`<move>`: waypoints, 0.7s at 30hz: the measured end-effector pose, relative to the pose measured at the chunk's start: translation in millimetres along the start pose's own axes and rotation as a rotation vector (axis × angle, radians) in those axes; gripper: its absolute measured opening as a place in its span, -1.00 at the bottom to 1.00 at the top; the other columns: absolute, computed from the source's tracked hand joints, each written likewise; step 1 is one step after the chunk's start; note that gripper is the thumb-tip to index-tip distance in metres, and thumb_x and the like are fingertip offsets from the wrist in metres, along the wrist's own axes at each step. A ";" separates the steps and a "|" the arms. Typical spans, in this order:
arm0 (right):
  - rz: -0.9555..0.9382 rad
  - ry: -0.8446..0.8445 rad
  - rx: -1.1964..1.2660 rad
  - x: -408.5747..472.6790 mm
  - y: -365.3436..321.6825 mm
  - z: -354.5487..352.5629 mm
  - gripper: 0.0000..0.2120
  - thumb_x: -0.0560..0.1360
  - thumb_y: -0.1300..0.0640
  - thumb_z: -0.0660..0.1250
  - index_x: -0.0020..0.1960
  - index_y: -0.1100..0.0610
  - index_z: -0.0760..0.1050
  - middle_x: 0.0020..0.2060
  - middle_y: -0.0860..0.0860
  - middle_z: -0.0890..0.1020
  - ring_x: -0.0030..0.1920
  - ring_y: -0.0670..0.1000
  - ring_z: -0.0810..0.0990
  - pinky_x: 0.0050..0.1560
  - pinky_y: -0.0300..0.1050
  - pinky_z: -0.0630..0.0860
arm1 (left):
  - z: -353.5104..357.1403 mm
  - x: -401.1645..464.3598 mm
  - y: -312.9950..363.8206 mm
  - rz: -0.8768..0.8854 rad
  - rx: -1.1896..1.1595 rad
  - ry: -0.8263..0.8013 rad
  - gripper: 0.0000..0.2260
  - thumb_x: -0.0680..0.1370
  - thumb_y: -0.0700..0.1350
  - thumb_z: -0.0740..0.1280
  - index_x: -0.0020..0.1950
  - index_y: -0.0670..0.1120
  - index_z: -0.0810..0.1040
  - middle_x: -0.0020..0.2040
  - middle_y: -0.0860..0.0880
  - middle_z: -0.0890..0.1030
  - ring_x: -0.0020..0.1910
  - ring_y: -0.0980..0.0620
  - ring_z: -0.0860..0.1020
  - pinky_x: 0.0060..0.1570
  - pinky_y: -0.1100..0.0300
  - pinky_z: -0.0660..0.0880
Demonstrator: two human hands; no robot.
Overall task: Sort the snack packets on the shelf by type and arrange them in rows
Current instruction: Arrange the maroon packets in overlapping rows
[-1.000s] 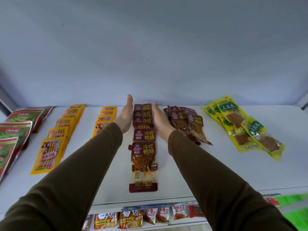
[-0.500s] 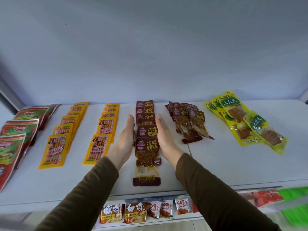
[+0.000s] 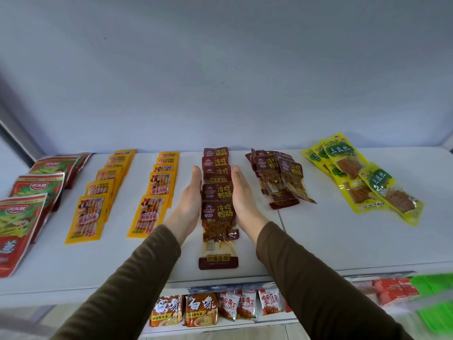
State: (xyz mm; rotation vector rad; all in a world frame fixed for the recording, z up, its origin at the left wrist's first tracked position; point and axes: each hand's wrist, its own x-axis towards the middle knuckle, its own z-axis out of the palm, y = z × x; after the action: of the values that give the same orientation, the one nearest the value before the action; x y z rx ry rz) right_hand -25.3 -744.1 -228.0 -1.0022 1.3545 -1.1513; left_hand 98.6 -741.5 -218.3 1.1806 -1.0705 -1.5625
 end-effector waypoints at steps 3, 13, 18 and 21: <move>0.009 -0.004 0.003 -1.1 -1.4 0.4 -0.06 0.37 -0.55 -0.05 0.63 -0.10 0.16 0.57 -0.01 0.34 0.54 0.07 0.35 0.52 0.25 0.30 | -1.1 1.7 1.2 -0.005 0.017 0.004 -0.56 0.64 0.36 -0.08 0.00 0.16 0.47 -0.27 0.41 0.64 -0.22 0.43 0.63 -0.35 0.47 0.52; 0.001 -0.015 -0.036 -7.1 -9.0 0.5 -0.12 0.42 -0.51 -0.07 0.63 -0.10 0.15 0.57 0.00 0.34 0.54 0.08 0.35 0.52 0.25 0.31 | 0.6 3.4 4.6 0.003 0.049 -0.005 -0.63 0.63 0.37 -0.04 0.00 0.22 0.45 -0.26 0.38 0.66 -0.24 0.41 0.64 -0.38 0.45 0.52; -0.157 0.010 -0.131 -11.5 -10.1 -6.8 -0.46 0.69 -0.21 0.08 0.61 -0.05 0.22 0.55 -0.03 0.37 0.51 -0.02 0.36 0.50 0.02 0.33 | 0.3 0.1 9.1 0.089 0.206 0.017 -0.66 0.65 0.31 0.08 0.26 0.17 0.45 -0.05 0.30 0.69 -0.16 0.44 0.62 -0.37 0.52 0.49; -0.324 0.065 -0.411 -13.7 -12.9 -13.0 -0.54 0.70 -0.06 0.20 0.56 0.00 0.30 0.52 -0.03 0.41 0.50 -0.04 0.36 0.40 -0.17 0.31 | -2.9 -0.9 14.4 0.140 0.408 0.075 -0.59 0.66 0.18 0.20 0.48 0.09 0.34 0.34 0.02 0.56 0.12 0.15 0.64 -0.03 0.23 0.63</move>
State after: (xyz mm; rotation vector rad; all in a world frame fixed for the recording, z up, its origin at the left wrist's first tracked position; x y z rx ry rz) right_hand -37.1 -731.7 -212.9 -1.5349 1.5570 -1.1707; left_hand 103.7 -744.5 -204.7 1.3866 -1.4334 -1.2148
